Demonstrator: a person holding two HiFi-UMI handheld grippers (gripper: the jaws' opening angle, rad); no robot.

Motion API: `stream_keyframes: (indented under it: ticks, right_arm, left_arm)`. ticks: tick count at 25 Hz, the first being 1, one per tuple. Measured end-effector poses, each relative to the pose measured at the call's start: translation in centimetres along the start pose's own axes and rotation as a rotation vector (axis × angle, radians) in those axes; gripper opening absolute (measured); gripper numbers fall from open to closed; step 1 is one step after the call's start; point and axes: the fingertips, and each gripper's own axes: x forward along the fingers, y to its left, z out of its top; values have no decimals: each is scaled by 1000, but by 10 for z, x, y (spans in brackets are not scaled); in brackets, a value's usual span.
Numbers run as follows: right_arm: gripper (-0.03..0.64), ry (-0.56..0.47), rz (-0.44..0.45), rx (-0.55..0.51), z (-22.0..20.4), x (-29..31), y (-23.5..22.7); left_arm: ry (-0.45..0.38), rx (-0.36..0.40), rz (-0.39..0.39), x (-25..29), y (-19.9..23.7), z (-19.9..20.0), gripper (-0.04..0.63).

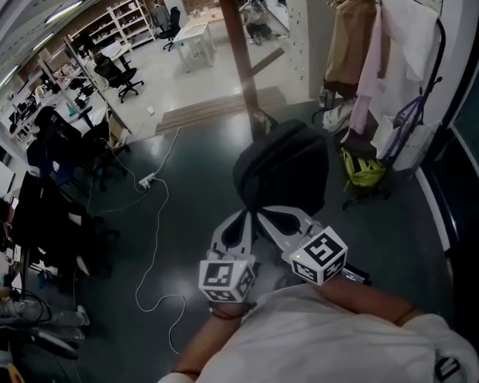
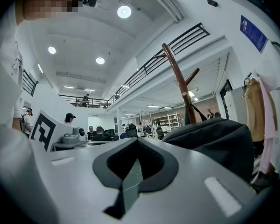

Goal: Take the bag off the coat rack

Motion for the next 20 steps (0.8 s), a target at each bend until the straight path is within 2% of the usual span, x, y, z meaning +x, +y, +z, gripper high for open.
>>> stream_keyframes:
  ticks: [11, 20]
  right_arm:
    - [-12, -26, 30, -42, 31, 13, -59]
    - [14, -65, 51, -105, 78, 22, -118]
  left_arm:
    - [-12, -7, 67, 46, 12, 16, 2]
    - [-41, -10, 121, 70, 10, 35, 2]
